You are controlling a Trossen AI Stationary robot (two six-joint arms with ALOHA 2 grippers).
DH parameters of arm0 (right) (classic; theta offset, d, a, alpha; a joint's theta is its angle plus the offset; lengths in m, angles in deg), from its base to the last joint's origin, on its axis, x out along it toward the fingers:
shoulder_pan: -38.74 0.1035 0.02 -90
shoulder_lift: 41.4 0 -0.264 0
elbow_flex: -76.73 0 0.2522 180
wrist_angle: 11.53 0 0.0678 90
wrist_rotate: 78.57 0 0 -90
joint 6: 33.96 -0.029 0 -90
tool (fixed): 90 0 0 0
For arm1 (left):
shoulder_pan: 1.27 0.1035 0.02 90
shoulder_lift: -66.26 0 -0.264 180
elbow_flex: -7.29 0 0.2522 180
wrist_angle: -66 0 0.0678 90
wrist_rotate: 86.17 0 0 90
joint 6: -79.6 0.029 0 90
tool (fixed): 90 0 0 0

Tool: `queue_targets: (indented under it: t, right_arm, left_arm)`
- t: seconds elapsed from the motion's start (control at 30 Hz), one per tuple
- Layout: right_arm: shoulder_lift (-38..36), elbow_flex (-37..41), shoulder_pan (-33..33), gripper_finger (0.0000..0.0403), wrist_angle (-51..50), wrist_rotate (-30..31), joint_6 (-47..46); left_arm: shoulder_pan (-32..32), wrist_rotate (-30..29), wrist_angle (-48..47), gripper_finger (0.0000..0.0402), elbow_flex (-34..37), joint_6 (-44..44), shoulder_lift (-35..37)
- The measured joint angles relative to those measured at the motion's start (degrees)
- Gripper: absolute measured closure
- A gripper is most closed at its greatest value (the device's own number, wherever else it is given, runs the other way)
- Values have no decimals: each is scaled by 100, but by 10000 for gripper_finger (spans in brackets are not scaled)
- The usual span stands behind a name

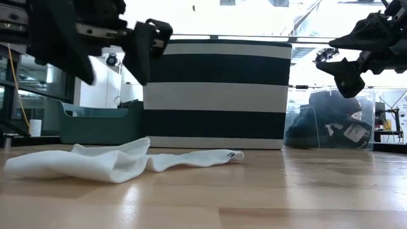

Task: Pick & Place Cloths
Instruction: Put the white sock into the green bin

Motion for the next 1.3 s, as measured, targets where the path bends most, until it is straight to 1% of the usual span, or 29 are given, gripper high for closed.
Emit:
queue_targets:
  t: [0.1,0.3,0.47,0.57,0.73,0.83,0.93,1.07,1.17,1.27,1.3]
  right_arm:
    - [-1,2,0,166,-1,1,0]
    - [-2,0,0,166,2,0,0]
    - [-2,1,0,166,8,0,-1]
    - [-1,0,-2,166,4,0,0]
    - [27,2,0,166,3,1,-2]
    - [26,2,-2,166,3,0,0]
    - [26,2,0,166,2,0,0]
    - [26,1,-2,166,2,0,-1]
    - [26,2,-2,166,2,0,0]
    - [26,2,0,166,2,0,0]
    - [26,1,0,166,2,0,0]
  left_arm:
    - [7,-97,76,162,10,-3,-131]
    - [6,-182,310,162,11,-13,-730]
    - [6,-375,472,162,1,-80,-1133]
    - [8,-531,535,162,1,-325,-1309]
    - [10,-491,661,162,-23,-733,-1564]
    - [10,-477,713,171,-26,-1145,-1702]
    - [10,-476,698,198,-28,-1589,-1834]
    - [6,-484,737,251,-31,-2151,-1988]
    - [8,-584,741,302,-31,-2547,-2045]
    - [8,-699,754,366,-27,-2953,-2048]
    - [8,-697,752,382,-26,-3059,-2037]
